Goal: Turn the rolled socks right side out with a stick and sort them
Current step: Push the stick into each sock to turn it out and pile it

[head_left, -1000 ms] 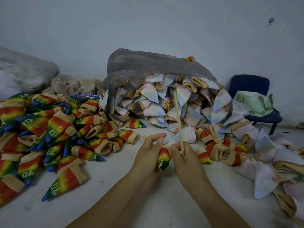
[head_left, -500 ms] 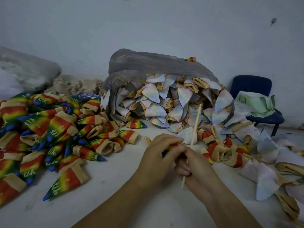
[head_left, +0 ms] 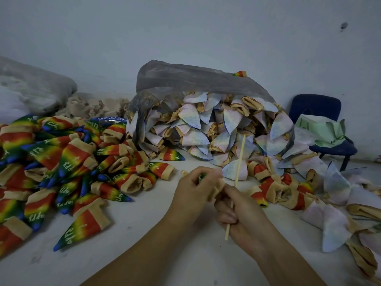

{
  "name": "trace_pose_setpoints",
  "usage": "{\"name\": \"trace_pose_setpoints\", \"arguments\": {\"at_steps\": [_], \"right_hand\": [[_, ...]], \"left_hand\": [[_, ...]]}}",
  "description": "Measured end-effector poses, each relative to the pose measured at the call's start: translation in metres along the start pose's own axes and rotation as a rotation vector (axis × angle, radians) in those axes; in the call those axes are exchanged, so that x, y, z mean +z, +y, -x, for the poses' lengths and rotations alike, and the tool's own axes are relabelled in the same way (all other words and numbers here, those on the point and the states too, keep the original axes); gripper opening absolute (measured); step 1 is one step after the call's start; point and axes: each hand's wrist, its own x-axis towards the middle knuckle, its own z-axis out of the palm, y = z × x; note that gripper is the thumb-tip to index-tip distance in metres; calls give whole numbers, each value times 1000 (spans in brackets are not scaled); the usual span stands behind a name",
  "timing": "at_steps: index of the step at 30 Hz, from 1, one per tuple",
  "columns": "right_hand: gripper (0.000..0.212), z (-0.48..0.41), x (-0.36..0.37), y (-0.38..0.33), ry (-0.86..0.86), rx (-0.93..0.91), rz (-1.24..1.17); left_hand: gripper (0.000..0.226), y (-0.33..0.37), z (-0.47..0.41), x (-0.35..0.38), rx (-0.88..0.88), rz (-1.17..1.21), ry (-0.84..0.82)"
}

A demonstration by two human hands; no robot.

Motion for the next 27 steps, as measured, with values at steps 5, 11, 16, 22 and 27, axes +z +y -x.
{"name": "trace_pose_setpoints", "arguments": {"at_steps": [5, 11, 16, 22, 27], "right_hand": [[50, 8, -9, -1, 138, -367, 945], [49, 11, -23, -12, -9, -483, 1545], [43, 12, -26, -18, 54, -542, 1749], [39, 12, -16, -9, 119, -569, 1873], [36, 13, -14, -6, 123, -585, 1901]], "left_hand": [[68, -1, -18, -22, -482, 899, 277], [57, -4, -25, -45, -503, 1343, 327], [58, -9, -29, -49, -505, 1324, 351], [32, -15, -22, -34, -489, 1086, 194], [22, -15, -20, -28, -530, 1077, 149]]}}
